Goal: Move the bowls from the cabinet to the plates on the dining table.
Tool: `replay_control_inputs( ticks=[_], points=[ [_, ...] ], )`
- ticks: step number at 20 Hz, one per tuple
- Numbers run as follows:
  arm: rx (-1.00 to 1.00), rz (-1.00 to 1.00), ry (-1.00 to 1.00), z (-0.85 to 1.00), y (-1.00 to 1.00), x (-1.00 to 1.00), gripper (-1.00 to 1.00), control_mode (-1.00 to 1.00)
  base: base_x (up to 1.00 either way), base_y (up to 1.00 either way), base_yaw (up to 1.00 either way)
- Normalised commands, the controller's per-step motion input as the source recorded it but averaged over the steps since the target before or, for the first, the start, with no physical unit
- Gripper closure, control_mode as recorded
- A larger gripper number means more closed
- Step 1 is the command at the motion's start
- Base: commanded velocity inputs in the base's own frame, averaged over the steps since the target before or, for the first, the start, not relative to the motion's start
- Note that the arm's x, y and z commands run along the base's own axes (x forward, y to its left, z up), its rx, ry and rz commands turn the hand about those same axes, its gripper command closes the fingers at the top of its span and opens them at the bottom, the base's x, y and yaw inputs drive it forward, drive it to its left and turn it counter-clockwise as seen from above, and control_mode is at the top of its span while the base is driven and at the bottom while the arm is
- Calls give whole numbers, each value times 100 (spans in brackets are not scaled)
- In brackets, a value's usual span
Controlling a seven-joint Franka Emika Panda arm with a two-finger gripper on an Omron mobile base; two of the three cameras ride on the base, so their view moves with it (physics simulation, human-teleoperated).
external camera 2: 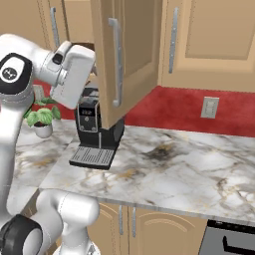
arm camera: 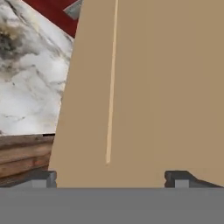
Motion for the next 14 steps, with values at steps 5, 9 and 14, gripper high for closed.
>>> replay_control_inputs(
  ticks=[5, 9, 14],
  points=[
    [-13, -12, 12, -1, -67, -27, -100, -100, 0, 0, 0],
    [-13, -9, 11, -14, -80, -9, -100, -100, 0, 0, 0],
    [-9, -6, 10, -20, -70, 0, -100, -100, 0, 0, 0]
  ],
)
